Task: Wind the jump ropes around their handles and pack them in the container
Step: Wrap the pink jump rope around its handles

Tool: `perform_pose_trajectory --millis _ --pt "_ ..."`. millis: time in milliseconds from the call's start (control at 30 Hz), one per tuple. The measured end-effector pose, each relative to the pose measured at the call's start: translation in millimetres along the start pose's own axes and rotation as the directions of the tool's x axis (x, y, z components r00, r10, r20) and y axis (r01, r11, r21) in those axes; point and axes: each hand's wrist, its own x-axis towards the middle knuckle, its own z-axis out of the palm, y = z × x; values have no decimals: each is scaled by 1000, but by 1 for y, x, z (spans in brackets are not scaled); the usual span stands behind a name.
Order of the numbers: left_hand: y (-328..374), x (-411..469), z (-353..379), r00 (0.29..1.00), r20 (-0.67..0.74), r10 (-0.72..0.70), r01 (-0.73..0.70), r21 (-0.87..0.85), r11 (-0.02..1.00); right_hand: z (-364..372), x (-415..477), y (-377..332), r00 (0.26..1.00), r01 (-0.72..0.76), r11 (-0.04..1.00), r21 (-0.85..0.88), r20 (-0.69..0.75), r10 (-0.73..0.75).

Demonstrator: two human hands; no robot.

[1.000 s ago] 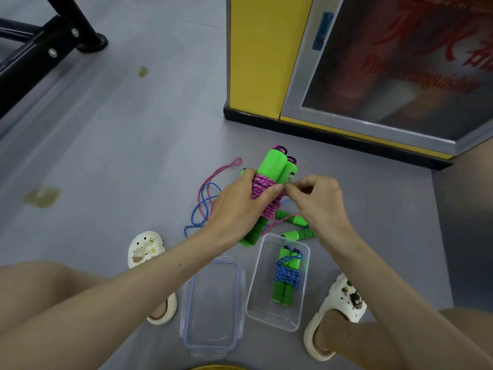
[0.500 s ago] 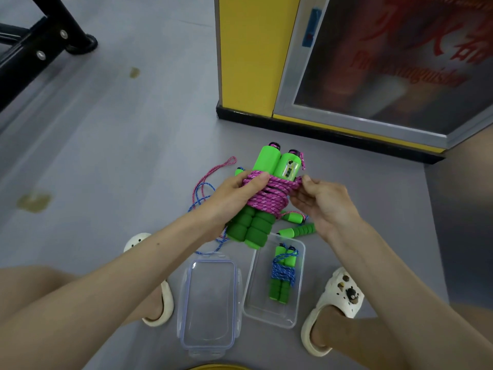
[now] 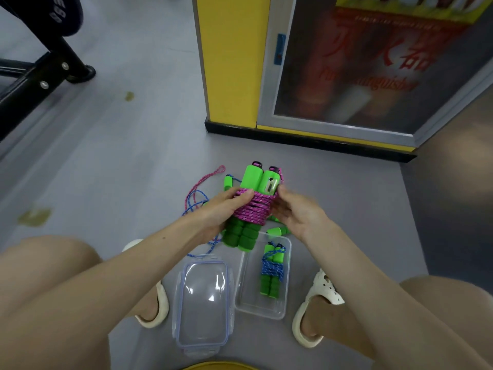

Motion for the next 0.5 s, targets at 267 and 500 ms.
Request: perform_pose_trajectory --millis 267,500 --pt "-18 -5 38 989 119 -91 77 118 990 -45 -9 16 982 -105 994 35 -155 110" --pt "-41 10 63 999 -20 31 -26 215 976 -71 -20 11 990 -143 981 -131 -31 140"
